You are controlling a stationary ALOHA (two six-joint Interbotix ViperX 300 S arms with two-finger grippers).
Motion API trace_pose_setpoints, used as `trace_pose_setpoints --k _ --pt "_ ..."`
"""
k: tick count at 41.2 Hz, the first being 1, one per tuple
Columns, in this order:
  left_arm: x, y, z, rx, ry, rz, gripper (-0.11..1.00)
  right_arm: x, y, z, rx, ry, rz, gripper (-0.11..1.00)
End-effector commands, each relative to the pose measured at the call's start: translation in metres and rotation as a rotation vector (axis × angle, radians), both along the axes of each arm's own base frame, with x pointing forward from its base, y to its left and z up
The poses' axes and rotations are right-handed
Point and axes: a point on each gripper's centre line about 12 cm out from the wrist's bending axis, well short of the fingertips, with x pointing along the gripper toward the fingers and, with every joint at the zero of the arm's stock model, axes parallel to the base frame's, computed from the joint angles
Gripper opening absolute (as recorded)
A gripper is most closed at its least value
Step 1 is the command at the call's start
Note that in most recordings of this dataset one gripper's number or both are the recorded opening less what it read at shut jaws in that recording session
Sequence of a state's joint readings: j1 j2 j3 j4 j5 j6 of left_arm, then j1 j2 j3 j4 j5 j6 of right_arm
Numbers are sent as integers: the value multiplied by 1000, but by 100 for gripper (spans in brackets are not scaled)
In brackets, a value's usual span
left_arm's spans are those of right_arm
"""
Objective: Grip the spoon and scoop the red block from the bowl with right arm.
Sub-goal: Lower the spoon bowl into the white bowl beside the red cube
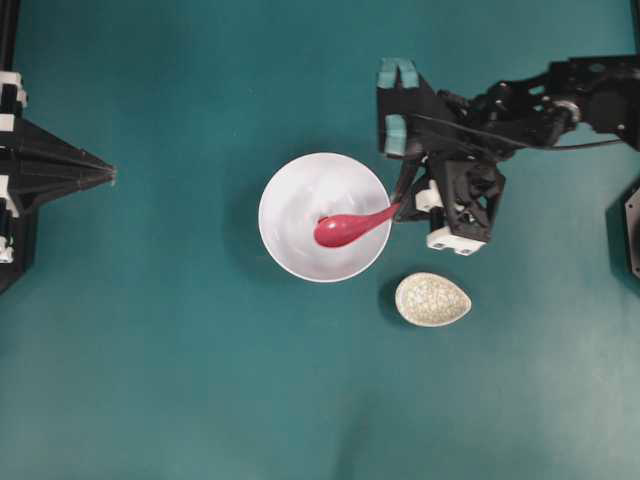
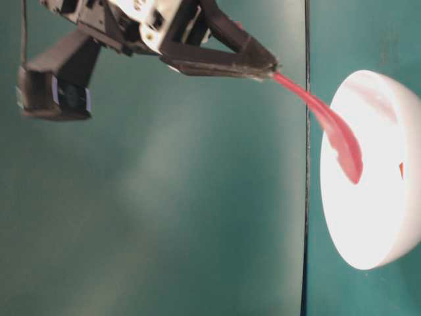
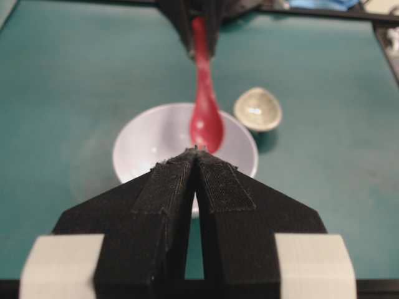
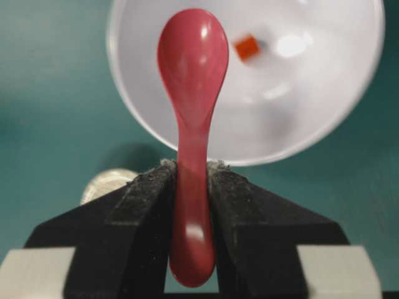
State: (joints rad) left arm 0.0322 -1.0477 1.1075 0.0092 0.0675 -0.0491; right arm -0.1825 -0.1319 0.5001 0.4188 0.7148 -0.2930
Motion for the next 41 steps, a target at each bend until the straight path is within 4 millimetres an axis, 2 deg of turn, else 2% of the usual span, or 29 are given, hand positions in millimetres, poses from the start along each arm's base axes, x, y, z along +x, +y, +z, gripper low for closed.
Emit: trace_pose_setpoints --k 1,7,15,23,41 --pt "1 1 13 1 -34 3 0 4 -5 11 -16 42 -29 24" --pt "1 1 13 3 -34 3 0 4 -9 7 -21 133 -67 24" --pt "1 1 13 4 -34 3 0 8 -10 6 -28 144 -65 24" --pt "1 0 13 4 -34 1 0 12 -8 -6 -25 177 -53 24" --pt "1 1 13 6 -34 3 0 36 -8 -16 -34 186 -30 24"
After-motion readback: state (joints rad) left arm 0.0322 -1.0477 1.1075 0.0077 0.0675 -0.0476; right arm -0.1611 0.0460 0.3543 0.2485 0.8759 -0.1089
